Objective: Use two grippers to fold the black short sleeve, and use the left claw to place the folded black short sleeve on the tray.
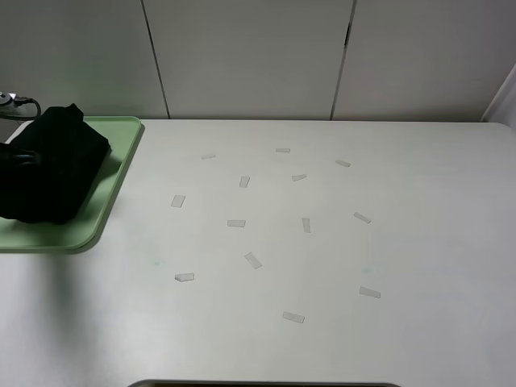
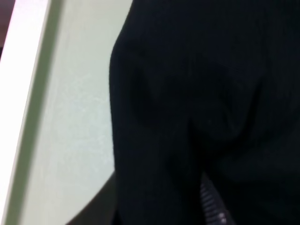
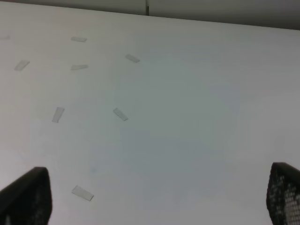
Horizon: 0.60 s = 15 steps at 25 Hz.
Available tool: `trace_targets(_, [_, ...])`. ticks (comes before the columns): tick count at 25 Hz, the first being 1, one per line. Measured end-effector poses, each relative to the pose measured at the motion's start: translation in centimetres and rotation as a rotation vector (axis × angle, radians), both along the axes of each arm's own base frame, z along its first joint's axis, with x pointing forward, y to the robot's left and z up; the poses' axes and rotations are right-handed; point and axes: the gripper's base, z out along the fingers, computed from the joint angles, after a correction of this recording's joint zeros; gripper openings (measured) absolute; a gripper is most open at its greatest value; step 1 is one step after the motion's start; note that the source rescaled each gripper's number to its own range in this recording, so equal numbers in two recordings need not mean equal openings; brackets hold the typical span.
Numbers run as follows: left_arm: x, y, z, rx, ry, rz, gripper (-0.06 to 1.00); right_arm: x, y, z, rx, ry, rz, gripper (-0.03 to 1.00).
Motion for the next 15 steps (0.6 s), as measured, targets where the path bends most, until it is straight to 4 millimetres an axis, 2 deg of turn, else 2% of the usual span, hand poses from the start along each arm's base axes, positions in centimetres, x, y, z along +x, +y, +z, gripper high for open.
trace_targets(1, [0.0,0.0,0.0,0.005,0.000,-0.006,0.39,0.0,0.0,0.0,0.000,0.000,0.000,1.00])
trace_targets(5, [0.1,0.2,0.1,0.019,-0.012,-0.005,0.82,0.0,0.0,0.0,0.000,0.000,0.000,1.00])
trace_targets(6, [0.1,0.2,0.2,0.022,-0.016,-0.004,0.89,0.0,0.0,0.0,0.000,0.000,0.000,1.00])
trace_targets(9, [0.1,0.2,0.9,0.032,-0.041,-0.002,0.97,0.0,0.0,0.0,0.000,0.000,0.000,1.00])
trace_targets(15, [-0.1,0.2,3.4,0.058,-0.133,0.015,1.00,0.0,0.0,0.0,0.000,0.000,0.000,1.00])
